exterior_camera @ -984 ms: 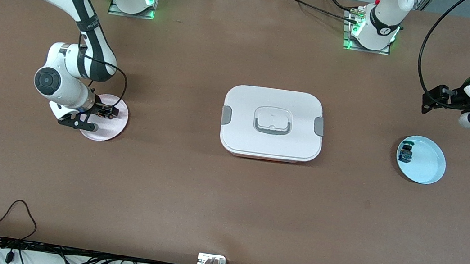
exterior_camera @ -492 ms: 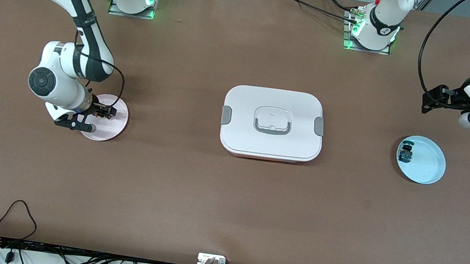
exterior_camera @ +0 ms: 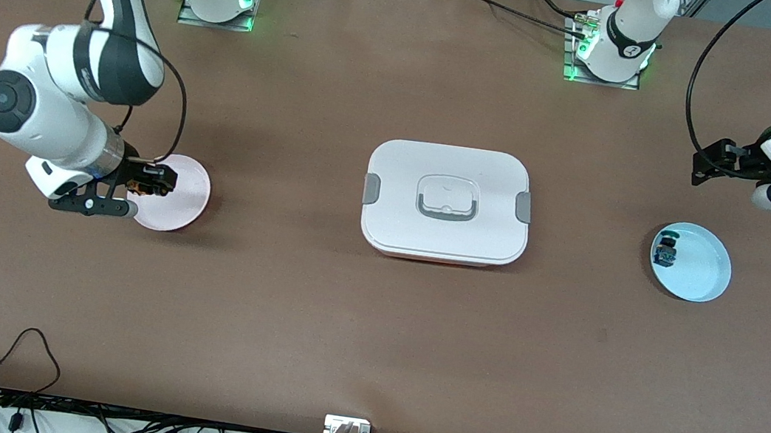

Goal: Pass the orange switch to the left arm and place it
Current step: 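Lift the switch with the right gripper while the left gripper approaches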

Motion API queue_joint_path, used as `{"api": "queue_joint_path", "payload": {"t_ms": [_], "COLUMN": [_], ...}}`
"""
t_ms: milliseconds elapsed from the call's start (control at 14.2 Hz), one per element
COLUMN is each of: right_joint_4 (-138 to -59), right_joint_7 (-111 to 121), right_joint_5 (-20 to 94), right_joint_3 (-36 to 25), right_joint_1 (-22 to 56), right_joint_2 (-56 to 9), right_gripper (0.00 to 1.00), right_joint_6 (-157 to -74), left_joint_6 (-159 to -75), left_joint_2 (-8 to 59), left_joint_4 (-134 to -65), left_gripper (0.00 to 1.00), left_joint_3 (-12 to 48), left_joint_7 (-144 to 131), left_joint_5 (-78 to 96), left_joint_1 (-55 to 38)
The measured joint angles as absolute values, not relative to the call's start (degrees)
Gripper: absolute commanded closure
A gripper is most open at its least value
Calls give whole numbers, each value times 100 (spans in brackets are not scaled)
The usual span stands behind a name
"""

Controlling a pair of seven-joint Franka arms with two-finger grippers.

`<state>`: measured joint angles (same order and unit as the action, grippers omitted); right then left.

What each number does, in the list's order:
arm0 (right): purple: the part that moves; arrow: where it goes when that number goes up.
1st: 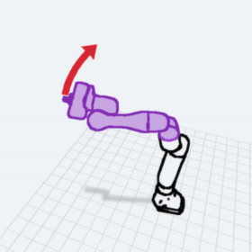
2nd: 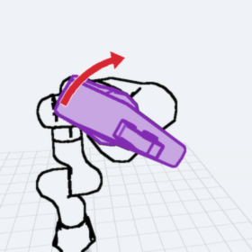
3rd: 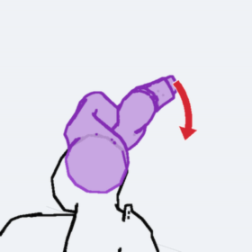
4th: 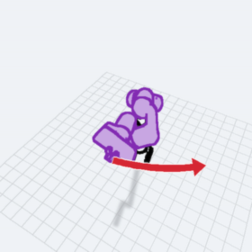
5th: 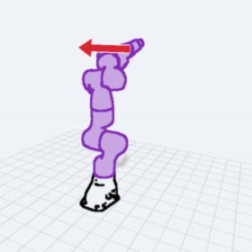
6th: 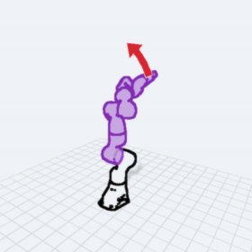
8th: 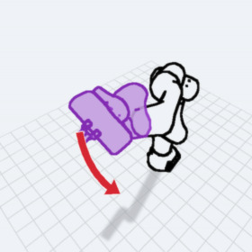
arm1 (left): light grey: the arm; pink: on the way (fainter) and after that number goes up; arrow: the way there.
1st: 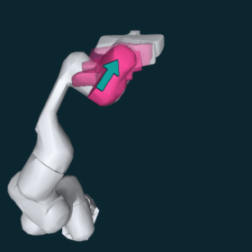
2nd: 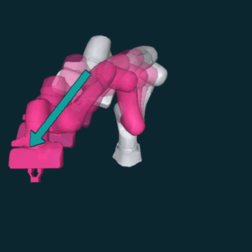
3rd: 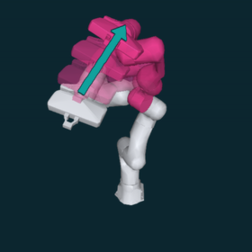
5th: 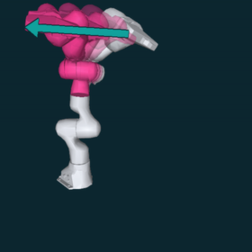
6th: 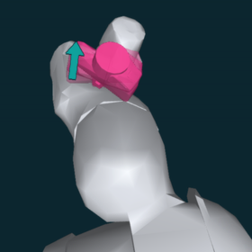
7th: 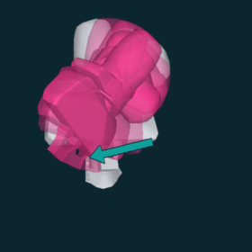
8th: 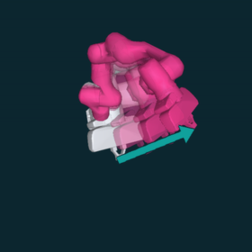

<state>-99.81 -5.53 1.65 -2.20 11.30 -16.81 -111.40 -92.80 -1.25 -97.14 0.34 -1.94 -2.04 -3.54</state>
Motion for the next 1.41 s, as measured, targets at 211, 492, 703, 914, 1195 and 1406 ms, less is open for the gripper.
{"api": "queue_joint_path", "payload": {"t_ms": [211, 492, 703, 914, 1195, 1406], "right_joint_4": [-9401, -9124, -8934, -8805, -8807, -8809], "right_joint_7": [-354, 1299, 2576, 4124, 5893, 6988], "right_joint_5": [580, 1432, 2170, 3311, 5176, 6283], "right_joint_3": [-216, -247, -250, -189, -136, -123], "right_joint_1": [1298, 1275, 1277, 1332, 1732, 2107], "right_joint_2": [-1631, -1582, -1579, -1575, -1613, -1668], "right_gripper": [99, 100, 100, 100, 100, 100], "right_joint_6": [-10798, -10789, -10910, -11187, -11516, -11710], "left_joint_6": [-9075, -8594, -8235, -7789, -7694, -7716], "left_joint_2": [-125, -126, -81, 188, 574, 742], "left_joint_4": [-9712, -9673, -9653, -9652, -9633, -9613], "left_gripper": [0, 0, 0, 0, 0, 0], "left_joint_3": [38, 126, 131, 148, 173, 155], "left_joint_7": [-172, 10, 24, 47, 66, 89], "left_joint_5": [-203, -43, 393, 890, 2057, 3454], "left_joint_1": [-356, -380, -369, -384, -413, -363]}}
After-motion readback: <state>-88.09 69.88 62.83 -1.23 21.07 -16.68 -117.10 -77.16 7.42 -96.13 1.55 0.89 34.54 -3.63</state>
